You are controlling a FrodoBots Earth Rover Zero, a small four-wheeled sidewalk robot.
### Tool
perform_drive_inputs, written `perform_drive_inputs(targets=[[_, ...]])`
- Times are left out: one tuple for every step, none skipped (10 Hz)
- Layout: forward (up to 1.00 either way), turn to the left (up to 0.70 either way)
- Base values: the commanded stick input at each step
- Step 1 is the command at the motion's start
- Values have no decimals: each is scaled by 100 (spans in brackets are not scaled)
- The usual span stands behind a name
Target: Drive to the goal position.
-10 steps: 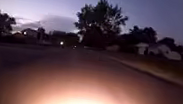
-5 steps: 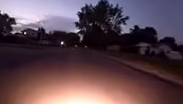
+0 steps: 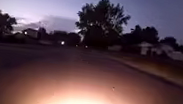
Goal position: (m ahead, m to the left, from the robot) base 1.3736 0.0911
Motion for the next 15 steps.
perform_drive_inputs(targets=[[70, 0], [70, 0], [70, 0], [70, 0], [70, 0], [70, 0], [70, 0], [70, 0], [70, 0], [70, 0], [70, 0], [70, 0], [70, 0], [70, 0], [70, 0]])
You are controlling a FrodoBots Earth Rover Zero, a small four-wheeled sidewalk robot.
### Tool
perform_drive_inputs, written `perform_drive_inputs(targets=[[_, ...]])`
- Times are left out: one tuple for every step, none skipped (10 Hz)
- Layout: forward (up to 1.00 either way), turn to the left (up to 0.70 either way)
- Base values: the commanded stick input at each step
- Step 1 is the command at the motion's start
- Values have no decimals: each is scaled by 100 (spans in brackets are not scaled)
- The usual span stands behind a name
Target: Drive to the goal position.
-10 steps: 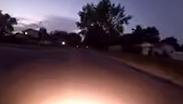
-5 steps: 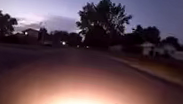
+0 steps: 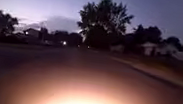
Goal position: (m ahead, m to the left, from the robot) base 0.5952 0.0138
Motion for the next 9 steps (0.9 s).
perform_drive_inputs(targets=[[70, 0], [70, 0], [70, 0], [70, 0], [70, 0], [70, 0], [70, 0], [70, 0], [70, 0]])
